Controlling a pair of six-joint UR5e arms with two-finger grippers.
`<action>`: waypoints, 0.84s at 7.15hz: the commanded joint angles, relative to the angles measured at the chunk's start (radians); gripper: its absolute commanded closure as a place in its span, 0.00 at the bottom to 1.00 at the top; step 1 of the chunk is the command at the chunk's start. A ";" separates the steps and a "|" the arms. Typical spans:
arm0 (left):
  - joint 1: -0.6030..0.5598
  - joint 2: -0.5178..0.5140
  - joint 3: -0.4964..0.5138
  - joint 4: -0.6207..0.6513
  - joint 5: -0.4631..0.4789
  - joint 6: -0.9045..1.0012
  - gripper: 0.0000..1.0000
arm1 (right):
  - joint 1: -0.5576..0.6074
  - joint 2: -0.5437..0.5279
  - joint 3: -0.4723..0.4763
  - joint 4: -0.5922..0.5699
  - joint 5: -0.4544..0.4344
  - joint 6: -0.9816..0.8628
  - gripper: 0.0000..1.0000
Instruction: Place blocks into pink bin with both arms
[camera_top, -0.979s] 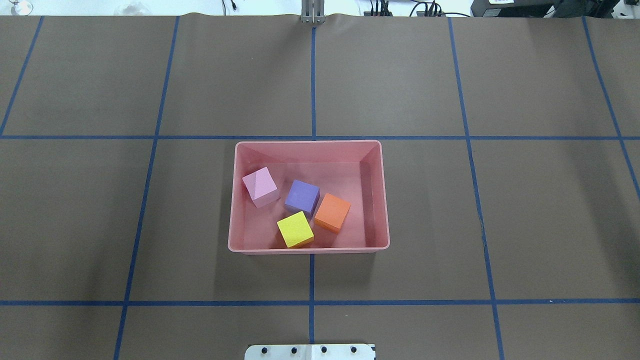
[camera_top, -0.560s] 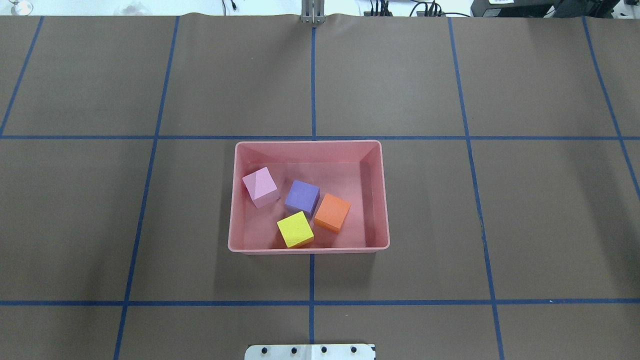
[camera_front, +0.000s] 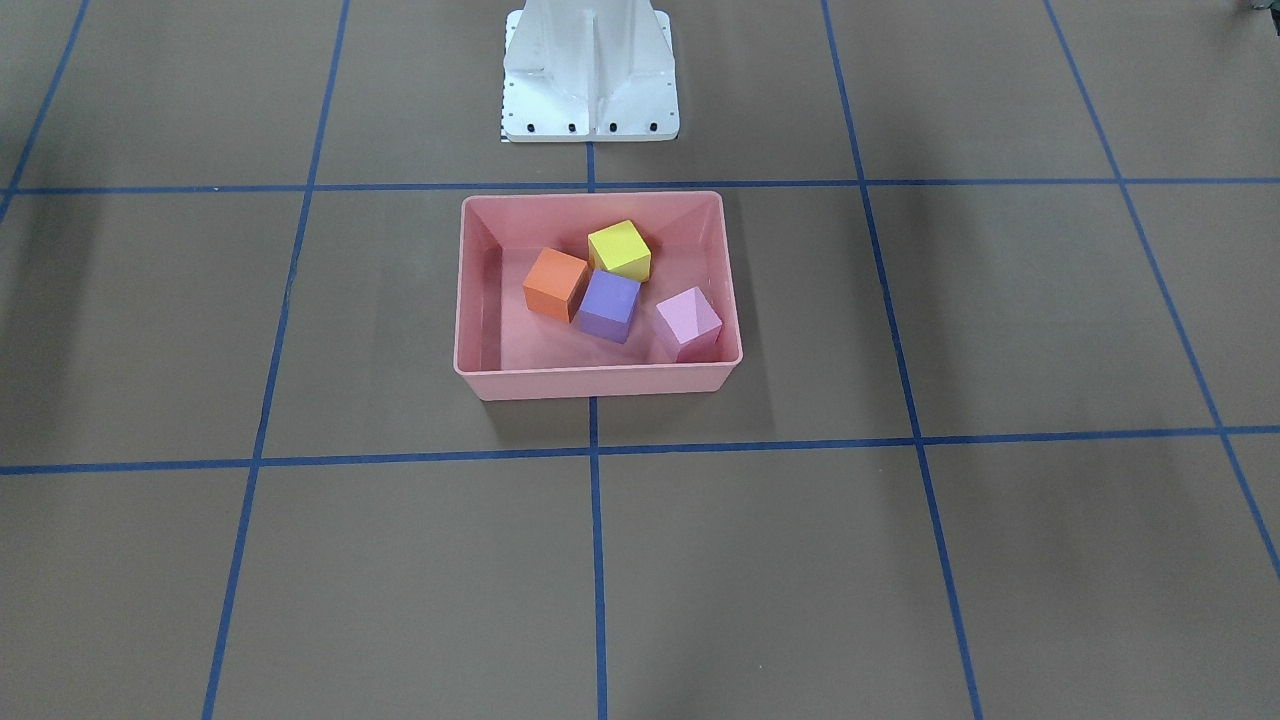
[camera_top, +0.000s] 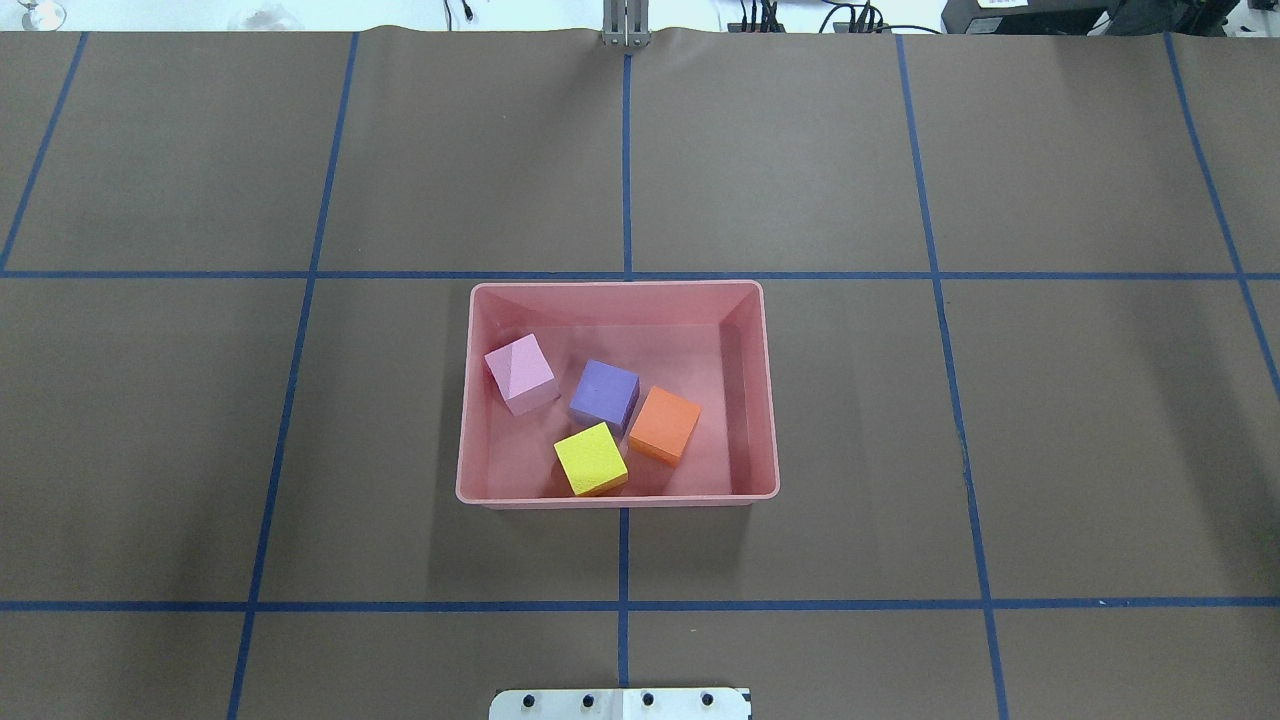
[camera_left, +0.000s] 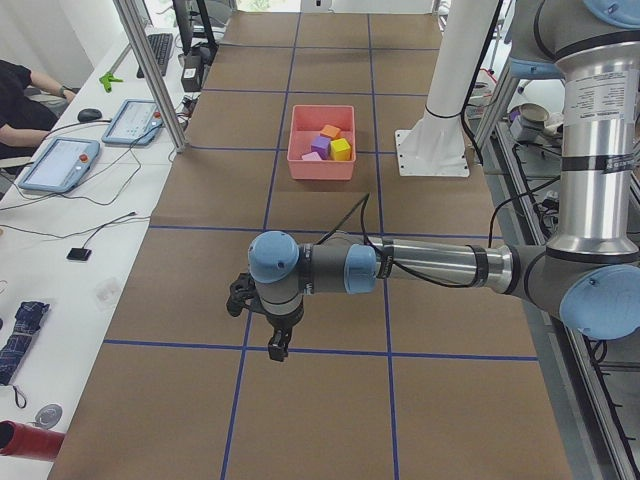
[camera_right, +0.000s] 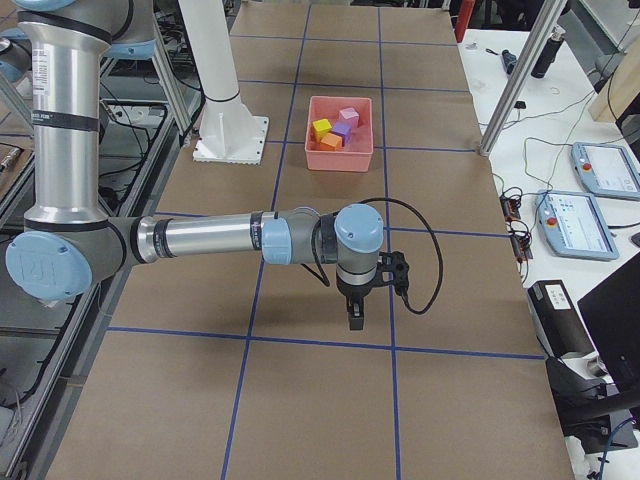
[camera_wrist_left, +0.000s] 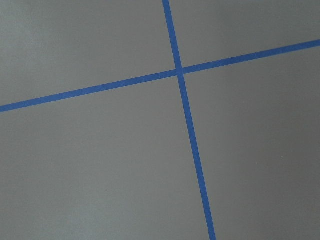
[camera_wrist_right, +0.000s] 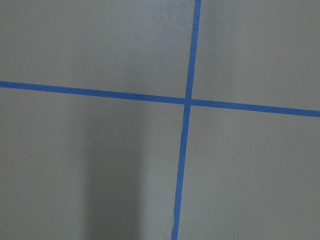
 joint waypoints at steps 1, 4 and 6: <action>0.000 0.000 -0.001 0.001 0.000 0.000 0.00 | 0.000 -0.001 -0.003 -0.002 0.004 0.002 0.01; 0.000 -0.002 0.009 0.001 0.000 0.001 0.00 | 0.000 0.000 -0.004 0.026 0.004 0.006 0.01; 0.000 0.001 0.013 0.000 0.000 0.007 0.00 | 0.000 0.008 -0.003 0.026 0.004 0.007 0.00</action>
